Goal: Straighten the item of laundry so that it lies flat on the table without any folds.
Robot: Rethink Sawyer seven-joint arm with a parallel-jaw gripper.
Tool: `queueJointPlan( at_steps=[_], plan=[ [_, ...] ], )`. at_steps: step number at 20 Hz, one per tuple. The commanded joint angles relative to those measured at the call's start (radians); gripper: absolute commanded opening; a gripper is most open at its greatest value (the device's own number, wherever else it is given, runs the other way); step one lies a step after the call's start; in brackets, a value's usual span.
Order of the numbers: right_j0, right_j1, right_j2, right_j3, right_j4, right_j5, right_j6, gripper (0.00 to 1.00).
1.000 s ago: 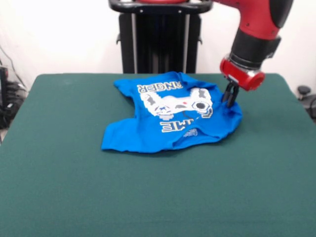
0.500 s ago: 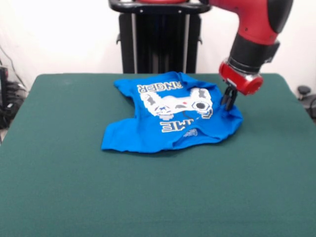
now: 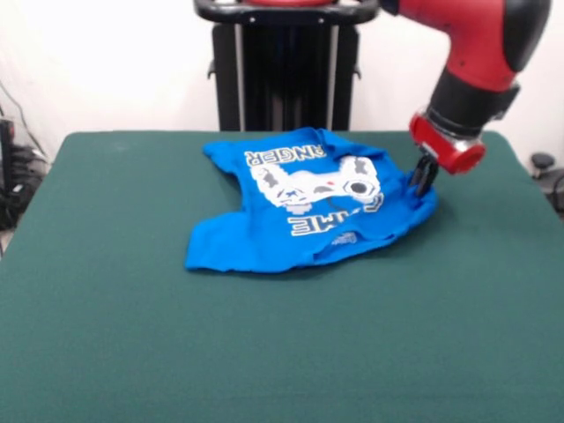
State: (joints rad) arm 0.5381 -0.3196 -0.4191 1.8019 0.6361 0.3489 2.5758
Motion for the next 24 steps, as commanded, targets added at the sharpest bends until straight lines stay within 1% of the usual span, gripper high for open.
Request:
queueJointPlan(
  at_steps=[1,4,7,10,15,19,22,24],
  plan=[
    [0.077,0.025,-0.044,-0.125,0.075,0.252,0.453,0.00],
    [0.088,0.031,-0.050,-0.142,0.075,0.266,0.483,0.00],
    [0.086,0.022,-0.035,-0.142,0.083,0.248,0.499,0.00],
    [0.100,0.031,-0.051,-0.174,0.071,0.285,0.546,0.00],
    [0.110,0.054,-0.063,-0.212,0.060,0.300,0.595,0.00],
    [0.124,0.075,-0.080,-0.253,0.054,0.337,0.649,0.00],
    [0.125,0.072,-0.090,-0.266,0.052,0.361,0.666,0.00],
    [0.126,0.052,-0.100,-0.272,0.048,0.397,0.680,0.00]
  ],
)
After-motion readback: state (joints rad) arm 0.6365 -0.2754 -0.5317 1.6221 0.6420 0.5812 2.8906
